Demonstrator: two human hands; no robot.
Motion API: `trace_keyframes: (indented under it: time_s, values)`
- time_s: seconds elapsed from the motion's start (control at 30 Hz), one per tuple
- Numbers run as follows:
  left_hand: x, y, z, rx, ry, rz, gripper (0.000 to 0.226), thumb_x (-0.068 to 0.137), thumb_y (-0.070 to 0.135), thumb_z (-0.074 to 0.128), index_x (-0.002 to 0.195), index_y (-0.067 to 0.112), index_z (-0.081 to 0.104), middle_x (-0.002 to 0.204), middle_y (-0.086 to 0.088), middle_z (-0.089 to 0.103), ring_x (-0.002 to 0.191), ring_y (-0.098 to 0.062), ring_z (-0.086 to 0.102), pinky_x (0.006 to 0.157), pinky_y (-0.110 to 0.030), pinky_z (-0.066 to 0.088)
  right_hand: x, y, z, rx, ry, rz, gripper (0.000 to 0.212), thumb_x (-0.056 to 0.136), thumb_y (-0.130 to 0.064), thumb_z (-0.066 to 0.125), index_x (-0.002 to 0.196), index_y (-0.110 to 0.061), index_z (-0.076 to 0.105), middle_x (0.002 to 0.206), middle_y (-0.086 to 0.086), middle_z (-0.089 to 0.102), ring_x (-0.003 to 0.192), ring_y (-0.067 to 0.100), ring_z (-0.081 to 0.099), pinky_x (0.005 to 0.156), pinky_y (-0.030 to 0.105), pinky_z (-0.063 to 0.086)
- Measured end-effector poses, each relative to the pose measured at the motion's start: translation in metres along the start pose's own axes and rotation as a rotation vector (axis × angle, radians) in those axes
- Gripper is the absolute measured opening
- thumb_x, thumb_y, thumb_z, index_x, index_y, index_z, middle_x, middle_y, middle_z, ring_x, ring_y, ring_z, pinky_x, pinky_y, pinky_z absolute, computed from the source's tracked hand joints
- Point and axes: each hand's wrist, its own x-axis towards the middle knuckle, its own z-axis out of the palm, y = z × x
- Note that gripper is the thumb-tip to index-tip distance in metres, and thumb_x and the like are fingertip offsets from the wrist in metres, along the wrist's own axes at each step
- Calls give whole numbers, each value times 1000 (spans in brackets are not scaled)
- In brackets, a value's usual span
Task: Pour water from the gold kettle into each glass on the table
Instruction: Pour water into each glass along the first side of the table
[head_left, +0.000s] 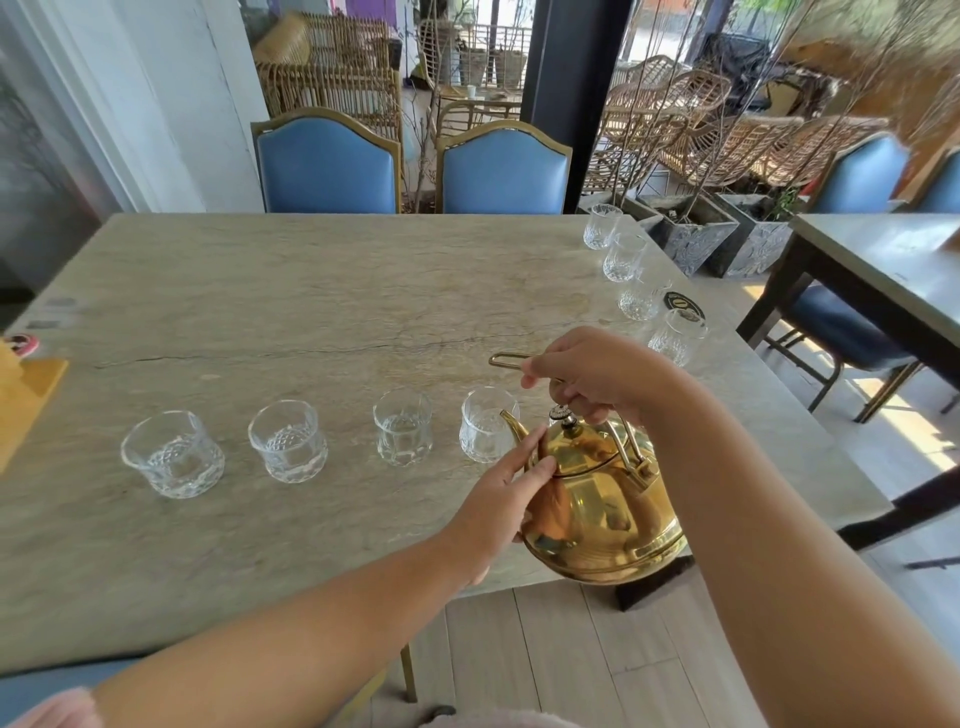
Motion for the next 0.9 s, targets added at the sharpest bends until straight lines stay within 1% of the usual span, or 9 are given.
trace_keyframes:
  time_s: [0.07,0.2,0.37,0.43,0.53,0.63,0.7,0.8,0.9]
  values:
    - [0,0,0,0,-1,-4,45,98,33,45,141,43,36,123,10,54,100,2,52,102,-43,43,0,0,0,6,1,0,24,94,-14,51,104,5,61,53,3,38,40,12,28,33,16,24]
    - [2,0,1,-9,-1,-1,44,98,33,45,141,43,37,115,15,55,100,2,52,99,-39,44,1,0,-1,3,0,-5,24,94,-15,51,103,4,61,52,3,39,37,11,29,33,15,24]
    - [2,-1,0,-2,-1,1,45,98,33,44,141,43,36,118,14,54,100,3,51,99,-40,44,1,1,-1,30,-7,-5,24,94,-14,52,104,5,61,53,4,38,37,12,28,33,14,25]
    - [1,-1,1,5,-6,-2,44,98,33,44,141,43,36,124,9,54,102,0,52,95,-37,44,1,1,-1,37,-10,-8,23,94,-15,52,102,5,62,52,3,38,36,11,28,33,14,25]
    - [1,0,1,6,-7,-7,44,98,33,44,141,44,36,128,6,53,104,-5,52,94,-37,43,2,2,-1,30,-10,-9,23,94,-16,53,101,4,62,51,3,39,37,11,29,33,15,25]
    - [2,-1,0,4,-4,-15,44,98,35,44,140,46,36,124,8,54,110,-11,51,96,-40,44,2,1,-2,30,-14,-10,24,94,-16,53,102,4,63,50,2,39,33,9,29,33,15,26]
    - [3,-2,0,-1,-2,-15,44,98,35,44,140,46,36,121,11,54,108,-9,52,97,-41,44,3,1,-2,23,-15,-9,25,94,-16,53,102,4,63,50,2,39,33,9,29,33,15,26]
    - [4,-3,0,-2,2,-9,45,97,36,45,140,47,36,117,16,55,104,-3,52,89,-36,47,3,0,-2,27,-23,-1,25,94,-17,52,103,4,62,51,2,38,32,8,28,33,14,25]
    - [5,-4,0,-8,7,-14,45,97,36,45,140,47,36,116,15,56,103,-2,53,82,-32,49,3,0,-3,31,-27,0,26,95,-16,51,105,5,62,51,2,38,31,8,27,32,15,24]
